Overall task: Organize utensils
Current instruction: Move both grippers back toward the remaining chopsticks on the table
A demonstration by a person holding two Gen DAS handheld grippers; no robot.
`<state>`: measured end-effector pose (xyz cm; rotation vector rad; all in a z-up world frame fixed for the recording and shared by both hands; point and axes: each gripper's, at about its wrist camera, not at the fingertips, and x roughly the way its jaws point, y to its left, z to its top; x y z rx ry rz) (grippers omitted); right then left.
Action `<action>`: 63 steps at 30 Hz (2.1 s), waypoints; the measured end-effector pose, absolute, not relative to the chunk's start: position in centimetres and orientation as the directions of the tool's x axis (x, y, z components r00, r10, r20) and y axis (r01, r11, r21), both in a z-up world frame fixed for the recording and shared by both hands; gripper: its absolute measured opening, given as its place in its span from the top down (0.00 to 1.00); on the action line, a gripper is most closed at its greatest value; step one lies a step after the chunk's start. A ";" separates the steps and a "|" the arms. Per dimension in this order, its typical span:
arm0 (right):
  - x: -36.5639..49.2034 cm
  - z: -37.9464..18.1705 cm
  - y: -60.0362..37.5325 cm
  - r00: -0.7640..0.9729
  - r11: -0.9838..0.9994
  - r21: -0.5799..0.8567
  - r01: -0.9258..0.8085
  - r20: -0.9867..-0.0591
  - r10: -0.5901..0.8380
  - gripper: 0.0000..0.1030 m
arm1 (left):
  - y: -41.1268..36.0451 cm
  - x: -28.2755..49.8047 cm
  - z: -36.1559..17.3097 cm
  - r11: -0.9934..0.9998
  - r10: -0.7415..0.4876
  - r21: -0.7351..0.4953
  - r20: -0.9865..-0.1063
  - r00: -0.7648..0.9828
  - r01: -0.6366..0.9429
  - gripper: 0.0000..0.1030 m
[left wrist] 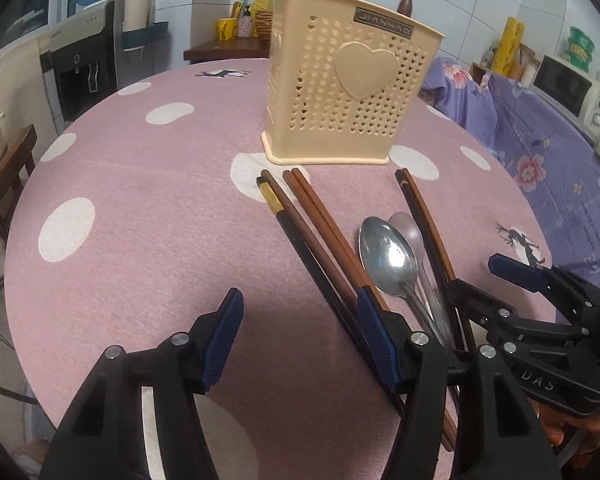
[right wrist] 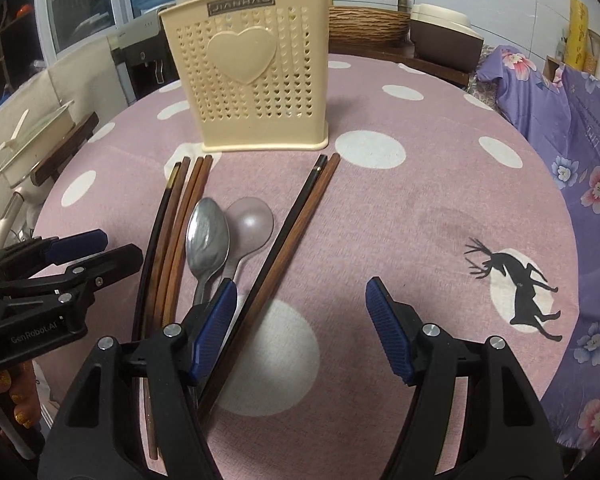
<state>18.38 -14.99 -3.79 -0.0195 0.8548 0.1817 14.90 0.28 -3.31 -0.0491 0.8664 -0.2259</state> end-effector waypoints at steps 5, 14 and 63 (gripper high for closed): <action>18.2 -3.7 -14.9 0.643 0.986 0.029 -0.165 -0.755 0.129 0.35 | -0.3 14.8 -3.5 0.976 -0.208 -0.115 -0.756 0.621 0.187 0.43; 18.1 -4.2 -14.6 0.624 0.984 -0.003 -0.179 -0.774 0.111 0.35 | -1.7 14.8 -3.8 0.977 -0.177 -0.058 -0.765 0.619 0.207 0.43; 17.1 -3.6 -21.3 0.638 0.992 0.103 -0.067 -0.760 0.122 0.35 | -2.8 11.2 -3.8 0.959 -0.227 -0.076 -0.780 0.583 0.271 0.41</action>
